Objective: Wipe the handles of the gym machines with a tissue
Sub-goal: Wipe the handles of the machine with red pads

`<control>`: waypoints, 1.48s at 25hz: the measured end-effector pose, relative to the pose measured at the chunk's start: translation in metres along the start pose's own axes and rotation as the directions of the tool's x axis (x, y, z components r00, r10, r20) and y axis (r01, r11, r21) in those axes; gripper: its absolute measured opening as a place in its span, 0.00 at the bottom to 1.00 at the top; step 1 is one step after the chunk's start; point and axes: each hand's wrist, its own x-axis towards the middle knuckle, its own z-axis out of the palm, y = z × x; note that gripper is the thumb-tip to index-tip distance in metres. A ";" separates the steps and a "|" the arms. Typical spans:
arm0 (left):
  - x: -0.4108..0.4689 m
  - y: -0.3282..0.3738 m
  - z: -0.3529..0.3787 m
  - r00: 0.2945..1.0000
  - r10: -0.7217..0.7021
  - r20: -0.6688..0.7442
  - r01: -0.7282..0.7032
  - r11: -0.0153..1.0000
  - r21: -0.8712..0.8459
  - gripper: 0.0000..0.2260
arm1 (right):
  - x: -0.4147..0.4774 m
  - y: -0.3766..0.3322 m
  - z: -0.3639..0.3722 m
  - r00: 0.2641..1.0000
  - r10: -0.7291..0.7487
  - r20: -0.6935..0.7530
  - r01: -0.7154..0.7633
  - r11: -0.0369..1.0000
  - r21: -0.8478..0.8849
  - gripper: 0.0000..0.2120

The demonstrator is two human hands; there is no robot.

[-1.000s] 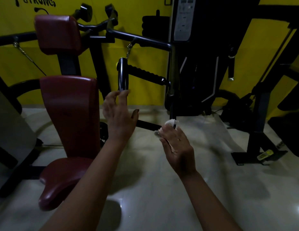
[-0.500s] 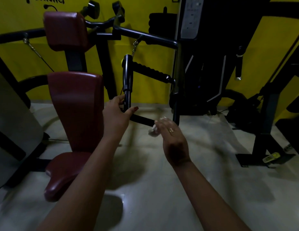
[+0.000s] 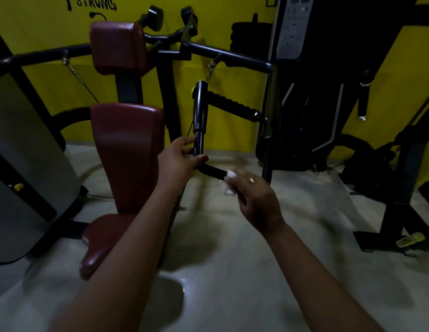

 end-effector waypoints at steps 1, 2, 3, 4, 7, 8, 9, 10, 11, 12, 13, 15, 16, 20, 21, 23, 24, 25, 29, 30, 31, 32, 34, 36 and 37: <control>0.000 -0.001 0.000 1.000 0.001 -0.005 -0.001 1.000 -0.002 0.25 | -0.009 0.004 -0.002 0.998 -0.045 -0.038 0.045 0.999 -0.001 0.09; 0.001 -0.002 0.001 1.000 -0.003 -0.012 0.003 1.000 -0.009 0.25 | -0.012 0.005 -0.002 0.996 -0.048 -0.070 0.048 0.999 0.001 0.08; 0.001 -0.002 0.002 1.000 -0.009 -0.016 0.008 1.000 -0.023 0.26 | -0.009 0.002 0.000 0.995 -0.033 -0.091 0.033 0.999 0.008 0.08; 0.001 -0.002 0.002 1.000 -0.017 -0.019 0.016 0.999 -0.038 0.26 | -0.001 -0.003 0.004 0.996 -0.028 -0.085 0.029 0.999 0.015 0.08; -0.001 -0.002 0.004 0.999 -0.033 -0.026 0.032 0.998 -0.062 0.25 | 0.028 -0.028 0.022 0.999 -0.036 0.036 0.036 0.999 -0.001 0.09; -0.002 -0.002 0.004 0.999 -0.034 -0.026 0.032 0.997 -0.069 0.25 | 0.035 -0.034 0.025 0.999 -0.017 0.047 0.016 1.000 0.016 0.10; -0.003 -0.002 0.005 0.999 -0.031 -0.026 0.029 0.997 -0.074 0.25 | 0.039 -0.038 0.025 0.999 0.000 0.039 -0.001 1.000 0.030 0.11; -0.004 -0.002 0.005 0.999 -0.029 -0.024 0.028 0.997 -0.075 0.24 | 0.039 -0.038 0.022 1.000 0.015 0.027 -0.016 1.000 0.024 0.09; -0.004 -0.003 0.006 0.999 -0.030 -0.021 0.028 0.997 -0.078 0.24 | 0.037 -0.033 0.017 0.998 0.065 0.023 -0.065 0.998 -0.003 0.07; -0.004 -0.003 0.006 0.999 -0.035 -0.020 0.034 0.996 -0.083 0.24 | 0.036 -0.027 0.010 0.988 0.152 0.034 -0.149 0.987 -0.061 0.09; -0.003 -0.004 0.006 0.999 -0.043 -0.018 0.041 0.995 -0.095 0.24 | 0.035 -0.020 0.003 0.957 0.279 0.079 -0.270 0.957 -0.106 0.12; -0.003 -0.004 0.005 0.998 -0.063 -0.008 0.061 0.988 -0.140 0.24 | 0.046 -0.007 -0.006 0.804 0.516 0.295 -0.478 0.856 -0.196 0.14; -0.002 -0.003 0.006 0.997 -0.077 0.001 0.076 0.983 -0.166 0.24 | 0.058 -0.004 -0.008 0.723 0.538 0.434 -0.483 0.842 -0.240 0.12; -0.002 -0.001 0.007 0.996 -0.089 -0.011 0.087 0.986 -0.141 0.23 | 0.099 -0.022 0.006 0.568 0.457 0.685 -0.653 0.757 0.037 0.05; -0.002 -0.002 0.007 0.996 -0.084 -0.017 0.082 0.989 -0.122 0.23 | 0.098 -0.027 0.012 0.584 0.484 0.651 -0.727 0.668 0.156 0.03; -0.002 -0.004 0.007 0.998 -0.068 -0.010 0.066 0.993 -0.101 0.23 | 0.083 -0.034 0.016 0.747 0.499 0.440 -0.635 0.733 0.246 0.08; -0.004 -0.005 0.007 0.998 -0.062 0.001 0.061 0.992 -0.106 0.23 | 0.067 -0.035 0.015 0.852 0.420 0.311 -0.494 0.842 0.216 0.09; -0.005 -0.005 0.007 0.998 -0.060 0.011 0.061 0.990 -0.124 0.23 | 0.049 -0.029 0.016 0.934 0.307 0.181 -0.340 0.920 0.193 0.10; -0.005 -0.008 0.005 0.999 -0.014 0.042 0.018 0.994 -0.107 0.22 | 0.003 -0.012 0.020 0.983 -0.014 -0.181 0.023 0.999 0.049 0.11; -0.004 -0.007 0.003 0.998 -0.009 0.055 0.015 0.994 -0.105 0.20 | 0.007 -0.017 0.026 0.977 -0.023 -0.210 0.026 1.000 0.009 0.10; -0.003 -0.007 0.001 0.997 -0.018 0.075 0.027 0.991 -0.130 0.17 | 0.016 -0.027 0.033 0.977 0.006 -0.212 -0.011 1.000 -0.022 0.08; -0.003 -0.005 -0.002 0.994 -0.038 0.101 0.055 0.984 -0.168 0.14 | 0.029 -0.039 0.041 0.977 0.061 -0.203 -0.072 0.996 -0.047 0.07; -0.002 -0.002 -0.009 0.976 -0.130 0.176 0.170 0.957 -0.234 0.15 | 0.054 -0.058 0.050 0.966 0.150 -0.210 -0.171 0.981 -0.087 0.04; 0.001 -0.003 -0.015 0.951 -0.189 0.244 0.253 0.930 -0.267 0.23 | 0.058 -0.062 0.054 0.958 0.131 -0.256 -0.171 0.975 -0.142 0.05; 0.003 -0.004 -0.017 0.949 -0.185 0.256 0.257 0.924 -0.285 0.26 | 0.052 -0.061 0.056 0.959 0.079 -0.274 -0.135 0.973 -0.190 0.05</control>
